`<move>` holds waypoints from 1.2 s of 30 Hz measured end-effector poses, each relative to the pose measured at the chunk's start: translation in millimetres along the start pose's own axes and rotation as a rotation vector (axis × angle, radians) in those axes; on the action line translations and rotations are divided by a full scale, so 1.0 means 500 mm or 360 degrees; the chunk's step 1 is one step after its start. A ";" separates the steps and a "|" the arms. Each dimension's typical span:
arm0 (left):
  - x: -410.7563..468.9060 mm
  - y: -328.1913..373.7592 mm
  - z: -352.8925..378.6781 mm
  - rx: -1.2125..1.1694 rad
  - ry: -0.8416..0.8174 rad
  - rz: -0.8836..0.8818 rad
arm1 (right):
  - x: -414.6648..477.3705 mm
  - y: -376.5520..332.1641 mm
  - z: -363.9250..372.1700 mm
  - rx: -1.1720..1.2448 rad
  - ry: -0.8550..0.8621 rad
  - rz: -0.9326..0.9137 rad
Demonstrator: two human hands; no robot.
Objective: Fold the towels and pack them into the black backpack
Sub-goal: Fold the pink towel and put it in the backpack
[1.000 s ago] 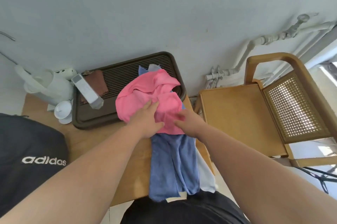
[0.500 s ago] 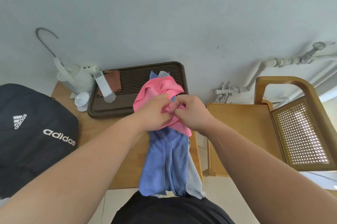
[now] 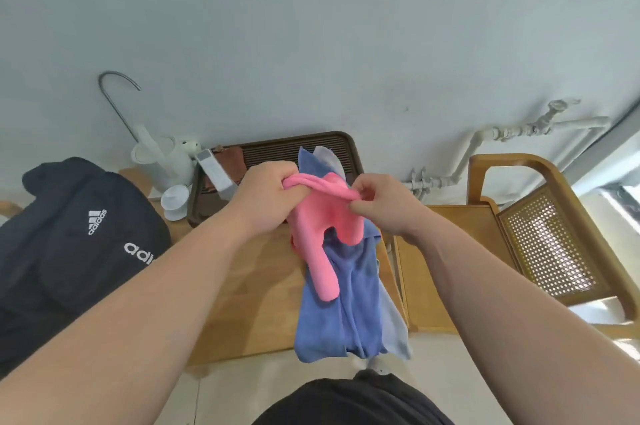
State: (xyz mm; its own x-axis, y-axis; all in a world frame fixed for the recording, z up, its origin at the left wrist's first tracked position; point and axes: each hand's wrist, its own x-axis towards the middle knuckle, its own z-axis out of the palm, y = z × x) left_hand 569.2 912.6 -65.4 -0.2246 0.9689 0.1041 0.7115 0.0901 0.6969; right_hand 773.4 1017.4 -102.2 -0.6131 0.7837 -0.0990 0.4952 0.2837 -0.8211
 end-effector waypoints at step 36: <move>-0.205 -0.278 0.059 -0.0608 -0.1131 -0.1058 | -0.185 0.113 0.107 0.1225 -0.0510 0.1109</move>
State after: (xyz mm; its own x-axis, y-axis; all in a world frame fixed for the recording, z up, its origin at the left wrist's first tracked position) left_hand 513.0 807.4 -193.9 0.0377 0.6742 -0.7376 0.3025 0.6958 0.6514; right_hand 825.4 931.3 -169.5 -0.5341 0.4261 -0.7302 0.3465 -0.6775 -0.6487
